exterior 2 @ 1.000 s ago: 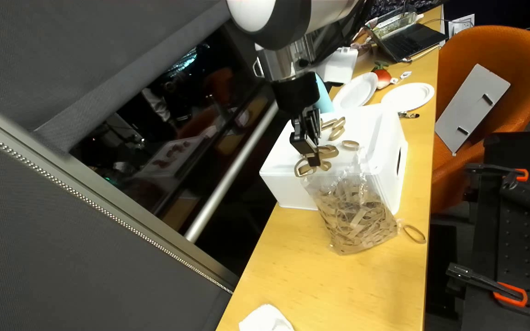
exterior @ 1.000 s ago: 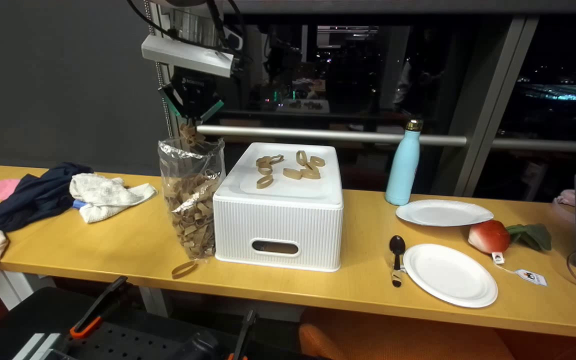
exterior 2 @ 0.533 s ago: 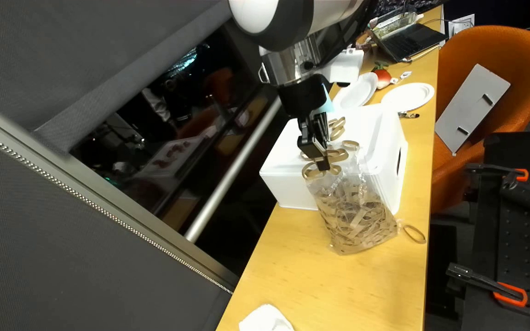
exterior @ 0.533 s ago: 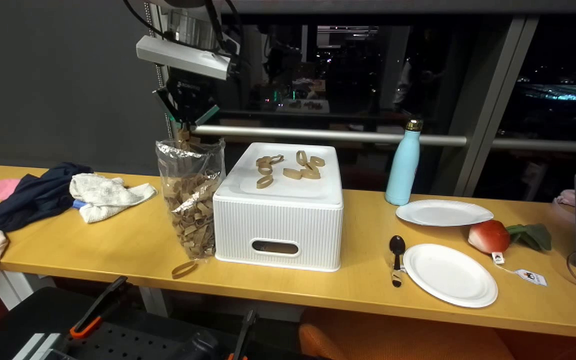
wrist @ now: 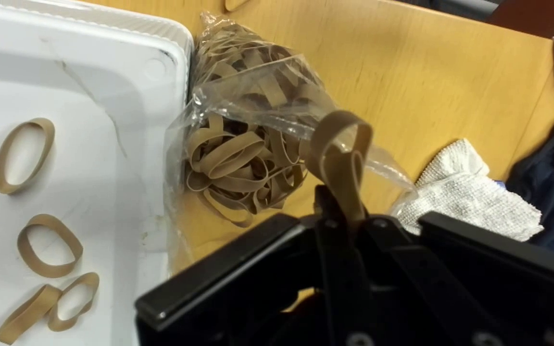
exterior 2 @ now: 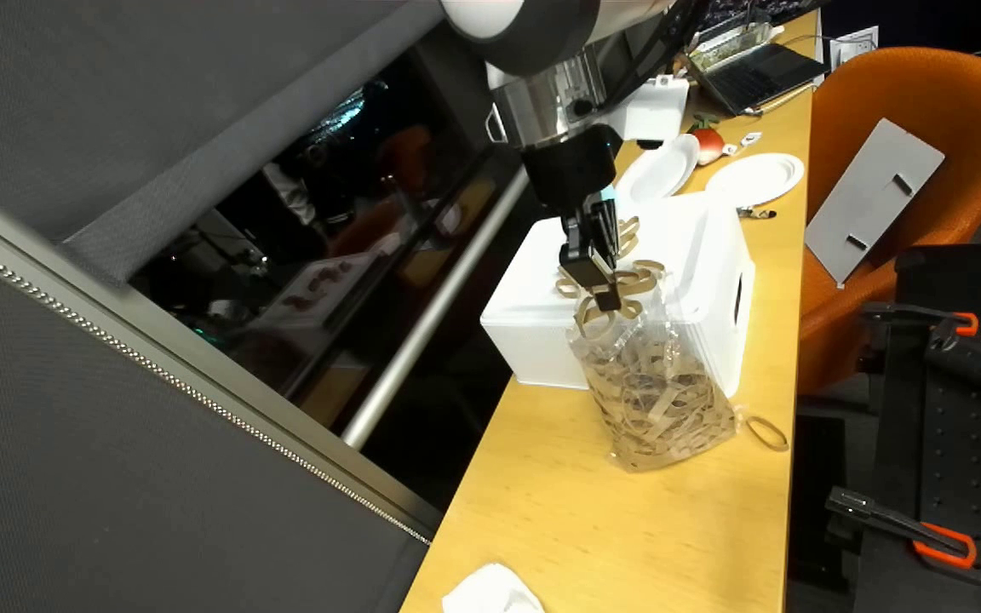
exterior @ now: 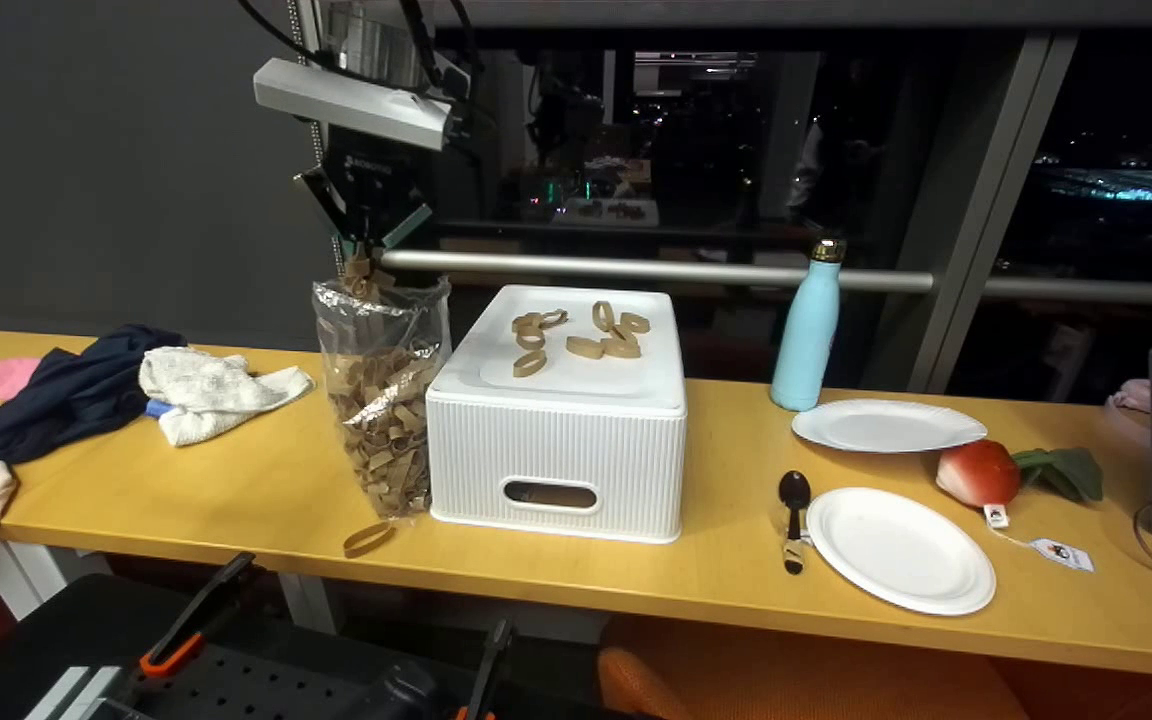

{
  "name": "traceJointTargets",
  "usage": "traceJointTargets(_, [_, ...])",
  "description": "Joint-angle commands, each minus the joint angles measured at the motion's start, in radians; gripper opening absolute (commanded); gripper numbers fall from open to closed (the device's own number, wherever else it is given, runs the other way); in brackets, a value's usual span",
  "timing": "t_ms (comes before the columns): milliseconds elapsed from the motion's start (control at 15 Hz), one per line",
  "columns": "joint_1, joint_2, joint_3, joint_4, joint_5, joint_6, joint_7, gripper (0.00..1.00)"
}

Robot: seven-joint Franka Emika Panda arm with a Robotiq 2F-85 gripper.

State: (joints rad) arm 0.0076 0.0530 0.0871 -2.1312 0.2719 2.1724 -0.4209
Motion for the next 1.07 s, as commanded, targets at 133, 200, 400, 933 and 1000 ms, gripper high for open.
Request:
traceJointTargets(133, [0.008,-0.071,-0.019,-0.056,-0.001,-0.014,0.021,0.01])
traceJointTargets(200, [0.009,-0.076,-0.021,-0.062,0.002,-0.010,0.017,0.01])
traceJointTargets(400, [0.004,-0.078,-0.032,-0.076,0.001,0.000,0.012,0.01])
traceJointTargets(933, [0.009,-0.065,-0.044,-0.066,-0.006,0.044,-0.008,0.01])
traceJointTargets(1000, [0.010,-0.064,-0.043,-0.063,-0.006,0.048,-0.010,0.01])
